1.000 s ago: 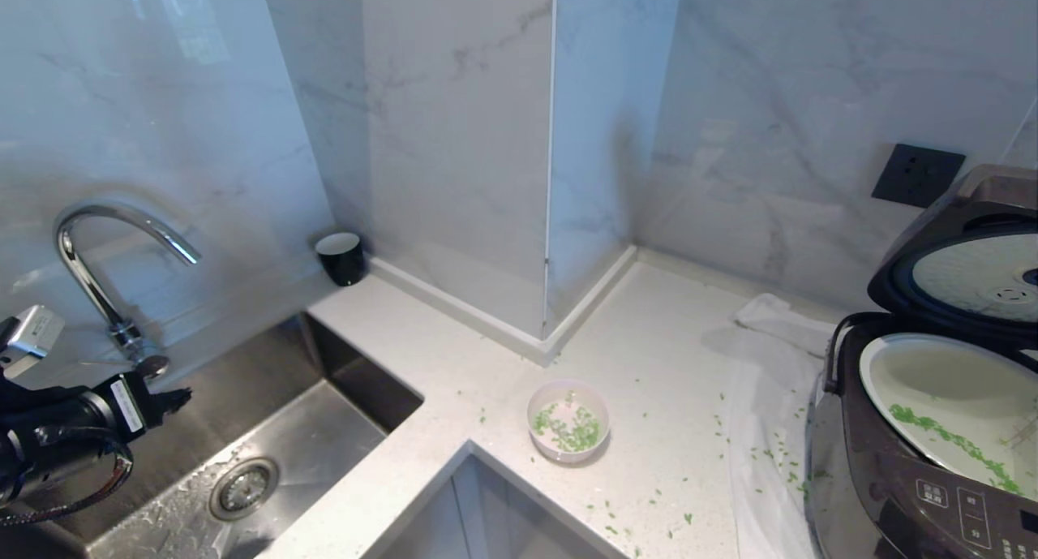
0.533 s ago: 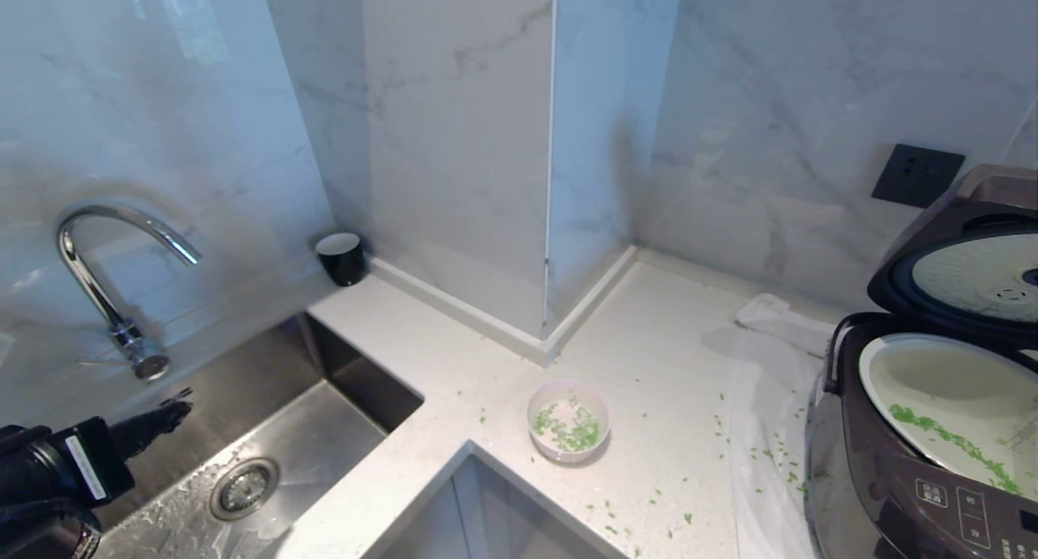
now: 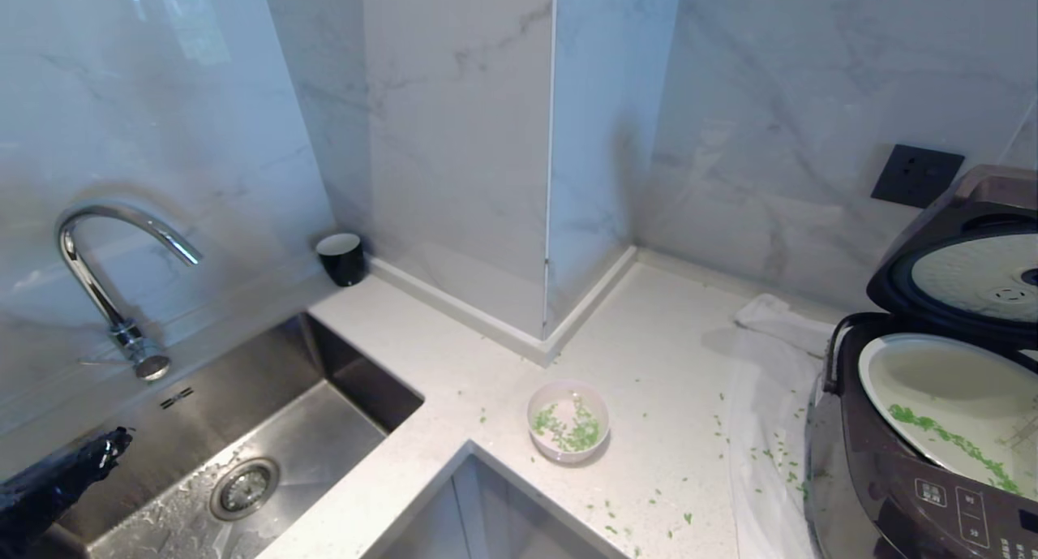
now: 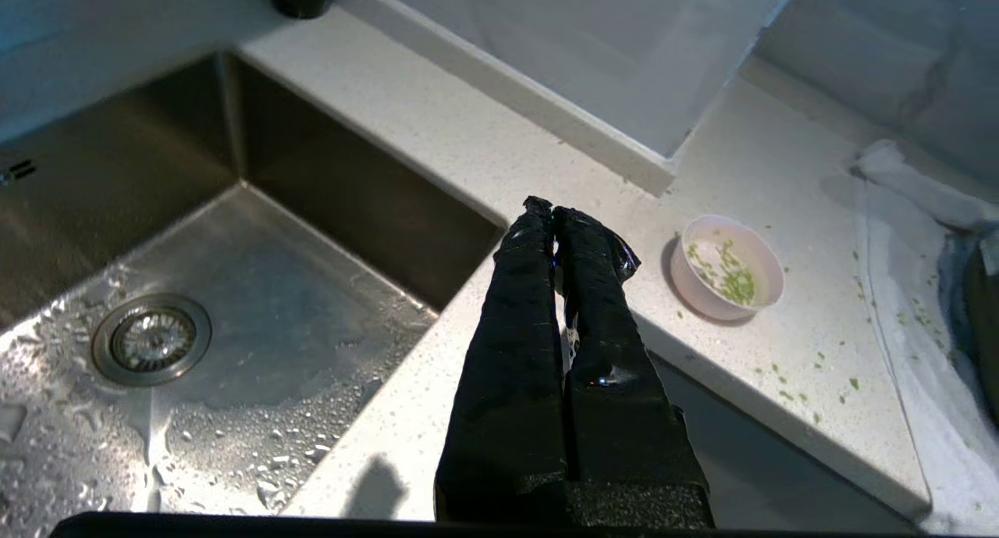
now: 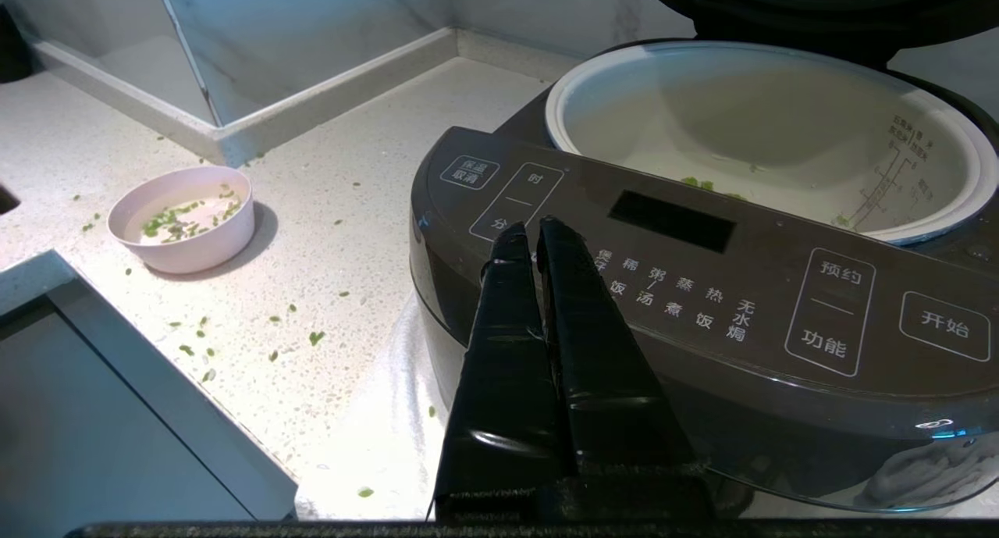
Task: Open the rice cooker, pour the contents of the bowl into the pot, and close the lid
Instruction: Pour the water from the bowl into the rice cooker
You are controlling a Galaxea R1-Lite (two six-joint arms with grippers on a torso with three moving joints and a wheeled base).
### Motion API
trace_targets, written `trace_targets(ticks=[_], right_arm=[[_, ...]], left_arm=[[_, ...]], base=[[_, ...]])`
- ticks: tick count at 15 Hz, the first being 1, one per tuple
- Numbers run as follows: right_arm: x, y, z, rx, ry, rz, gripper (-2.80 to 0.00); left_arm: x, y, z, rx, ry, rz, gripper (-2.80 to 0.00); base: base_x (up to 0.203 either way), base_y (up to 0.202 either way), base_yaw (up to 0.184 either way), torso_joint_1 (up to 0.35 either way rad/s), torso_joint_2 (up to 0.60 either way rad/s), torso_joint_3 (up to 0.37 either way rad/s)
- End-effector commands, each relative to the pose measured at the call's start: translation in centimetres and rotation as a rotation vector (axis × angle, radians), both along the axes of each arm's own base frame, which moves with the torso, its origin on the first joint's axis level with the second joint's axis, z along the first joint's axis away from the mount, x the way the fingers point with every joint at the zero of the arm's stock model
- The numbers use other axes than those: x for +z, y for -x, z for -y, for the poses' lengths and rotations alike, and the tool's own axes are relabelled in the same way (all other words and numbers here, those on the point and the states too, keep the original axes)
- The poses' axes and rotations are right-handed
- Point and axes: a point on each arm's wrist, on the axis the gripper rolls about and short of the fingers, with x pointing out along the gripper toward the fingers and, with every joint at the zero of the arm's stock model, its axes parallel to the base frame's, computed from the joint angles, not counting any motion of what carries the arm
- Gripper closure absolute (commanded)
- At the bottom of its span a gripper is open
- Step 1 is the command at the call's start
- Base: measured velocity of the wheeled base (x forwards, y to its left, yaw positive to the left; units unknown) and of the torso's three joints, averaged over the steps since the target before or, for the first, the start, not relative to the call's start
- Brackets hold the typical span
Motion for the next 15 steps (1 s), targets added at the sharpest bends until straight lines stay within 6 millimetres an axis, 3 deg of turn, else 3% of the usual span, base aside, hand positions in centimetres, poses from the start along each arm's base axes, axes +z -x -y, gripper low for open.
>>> trace_targets(ticks=[1,4,9,11,15], right_arm=[[0.0,0.0,0.0,0.001,0.001,0.000,0.00],[0.0,0.0,0.0,0.001,0.001,0.000,0.00],[0.0,0.0,0.0,0.001,0.001,0.000,0.00],[0.0,0.0,0.0,0.001,0.000,0.000,0.00],[0.0,0.0,0.0,0.001,0.001,0.000,0.00]], left_arm=[[-0.7,2.0,0.1,-0.032,-0.028,0.090,0.00],[-1.6,2.6,0.1,-0.012,-0.055,0.076,0.00],[-3.3,5.3,0.0,0.012,-0.133,0.190,0.00],[-5.3,5.4,0.0,0.022,-0.215,0.173,0.00],[-6.2,5.6,-0.2,0.125,-0.294,0.200,0.00]], base=[[0.000,0.000,0.000,0.000,0.00,0.000],[0.000,0.000,0.000,0.000,0.00,0.000],[0.000,0.000,0.000,0.000,0.00,0.000],[0.000,0.000,0.000,0.000,0.00,0.000],[0.000,0.000,0.000,0.000,0.00,0.000]])
